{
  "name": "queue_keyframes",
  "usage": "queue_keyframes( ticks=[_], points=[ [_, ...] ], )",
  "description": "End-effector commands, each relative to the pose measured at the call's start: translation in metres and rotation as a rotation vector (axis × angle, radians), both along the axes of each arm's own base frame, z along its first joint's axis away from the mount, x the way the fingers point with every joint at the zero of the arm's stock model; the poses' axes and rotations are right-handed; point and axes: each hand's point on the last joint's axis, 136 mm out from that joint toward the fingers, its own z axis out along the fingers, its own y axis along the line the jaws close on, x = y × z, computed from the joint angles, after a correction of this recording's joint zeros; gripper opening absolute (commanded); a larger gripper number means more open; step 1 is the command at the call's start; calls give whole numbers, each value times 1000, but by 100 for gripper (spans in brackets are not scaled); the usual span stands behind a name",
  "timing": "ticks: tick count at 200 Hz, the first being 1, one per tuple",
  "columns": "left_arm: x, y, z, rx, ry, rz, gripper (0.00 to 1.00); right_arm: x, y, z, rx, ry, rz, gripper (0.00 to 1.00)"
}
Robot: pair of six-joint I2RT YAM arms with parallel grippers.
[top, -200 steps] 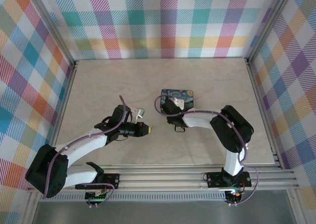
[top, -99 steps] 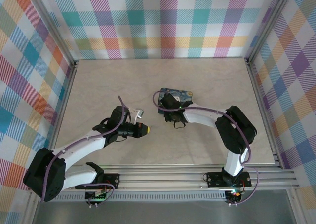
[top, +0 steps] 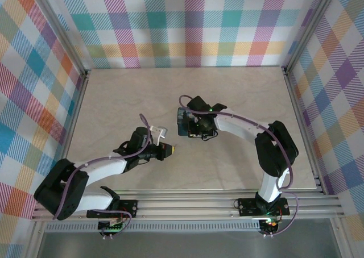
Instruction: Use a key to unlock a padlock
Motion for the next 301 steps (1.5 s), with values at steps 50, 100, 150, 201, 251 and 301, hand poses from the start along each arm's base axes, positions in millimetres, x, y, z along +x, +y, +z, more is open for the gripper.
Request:
queue_keyframes(
  ticks=[50, 100, 150, 201, 251, 301],
  points=[
    [13, -48, 31, -117, -208, -121, 0, -15, 6, 47, 248, 183, -21, 0],
    [18, -63, 33, -141, -217, -174, 0, -15, -2, 54, 280, 194, -55, 0],
    [23, -69, 29, -167, -189, -162, 0, -14, 0, 52, 294, 200, -62, 0],
    [27, -77, 36, -203, -151, -162, 0, -15, -3, 48, 278, 197, -65, 0],
    [33, -82, 40, -219, -116, -152, 0, -16, -6, 47, 277, 189, -71, 0],
    [33, -86, 39, -236, -89, -161, 0, -15, -4, 48, 289, 179, -73, 0]
  ],
)
